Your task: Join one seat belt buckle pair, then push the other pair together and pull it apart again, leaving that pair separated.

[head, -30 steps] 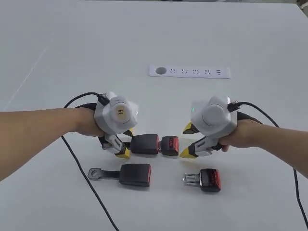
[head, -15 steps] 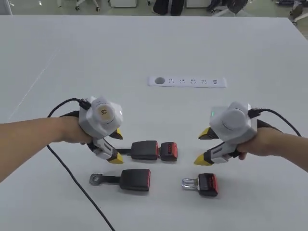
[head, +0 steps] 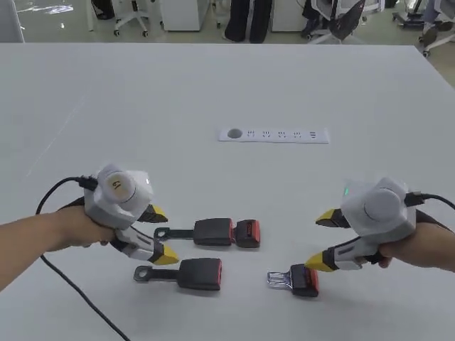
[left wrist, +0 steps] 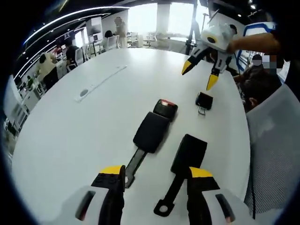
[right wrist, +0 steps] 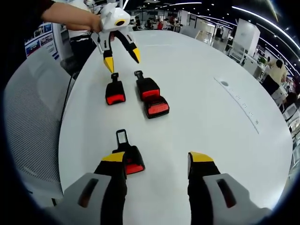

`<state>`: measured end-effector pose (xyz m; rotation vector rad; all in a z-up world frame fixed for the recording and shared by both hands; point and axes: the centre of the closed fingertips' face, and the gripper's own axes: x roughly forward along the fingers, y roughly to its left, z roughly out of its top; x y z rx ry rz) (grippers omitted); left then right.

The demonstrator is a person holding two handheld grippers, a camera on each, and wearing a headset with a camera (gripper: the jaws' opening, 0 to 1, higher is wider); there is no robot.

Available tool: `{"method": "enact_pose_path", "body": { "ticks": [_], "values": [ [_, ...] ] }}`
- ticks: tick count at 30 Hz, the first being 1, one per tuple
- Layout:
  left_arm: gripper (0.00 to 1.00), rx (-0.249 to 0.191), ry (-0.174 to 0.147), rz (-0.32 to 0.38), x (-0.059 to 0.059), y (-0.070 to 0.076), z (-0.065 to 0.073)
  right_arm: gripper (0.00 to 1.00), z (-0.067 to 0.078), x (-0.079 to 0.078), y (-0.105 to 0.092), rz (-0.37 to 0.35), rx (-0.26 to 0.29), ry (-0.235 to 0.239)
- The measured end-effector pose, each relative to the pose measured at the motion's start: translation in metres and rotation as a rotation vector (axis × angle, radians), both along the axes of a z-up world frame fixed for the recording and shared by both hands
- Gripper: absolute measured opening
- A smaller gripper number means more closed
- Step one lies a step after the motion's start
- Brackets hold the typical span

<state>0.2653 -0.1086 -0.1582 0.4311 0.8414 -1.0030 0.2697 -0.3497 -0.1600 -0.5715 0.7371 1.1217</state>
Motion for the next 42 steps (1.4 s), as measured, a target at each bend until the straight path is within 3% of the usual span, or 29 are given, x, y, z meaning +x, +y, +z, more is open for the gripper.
{"method": "enact_pose_path", "body": {
  "ticks": [4, 9, 11, 13, 17, 21, 24, 29, 34, 39, 42],
  "values": [
    [0.55, -0.062, -0.005, 0.075, -0.010, 0.002, 0.003, 0.53, -0.001, -0.009, -0.003, -0.020, 0.021, -0.012],
    [0.58, -0.164, -0.039, 0.150, -0.025, 0.003, 0.010, 0.56, 0.001, -0.024, -0.008, -0.060, 0.067, -0.025],
    [0.60, -0.192, -0.055, 0.181, -0.026, 0.007, 0.013, 0.57, -0.002, -0.028, -0.011, -0.077, 0.080, -0.031],
    [0.62, -0.221, -0.069, 0.202, -0.034, 0.005, 0.016, 0.59, -0.003, -0.033, -0.013, -0.092, 0.088, -0.040],
    [0.65, -0.241, -0.108, 0.235, -0.048, 0.004, 0.019, 0.62, 0.006, -0.044, -0.015, -0.149, 0.137, -0.064],
    [0.70, -0.241, -0.139, 0.234, -0.065, 0.008, 0.018, 0.65, 0.005, -0.052, -0.019, -0.180, 0.158, -0.081],
    [0.74, -0.249, -0.163, 0.257, -0.069, 0.017, 0.016, 0.69, 0.007, -0.061, -0.019, -0.211, 0.190, -0.085],
    [0.83, -0.244, -0.202, 0.282, -0.072, 0.019, 0.018, 0.80, 0.014, -0.072, -0.018, -0.251, 0.234, -0.099],
    [0.90, -0.247, -0.201, 0.297, -0.074, 0.024, 0.016, 0.85, 0.006, -0.078, -0.024, -0.282, 0.243, -0.095],
    [0.94, -0.259, -0.198, 0.287, -0.079, 0.017, 0.018, 0.93, 0.004, -0.086, -0.026, -0.292, 0.241, -0.090],
    [1.00, -0.269, -0.199, 0.288, -0.080, 0.015, 0.020, 0.99, 0.003, -0.083, -0.029, -0.310, 0.253, -0.104]
  ]
}}
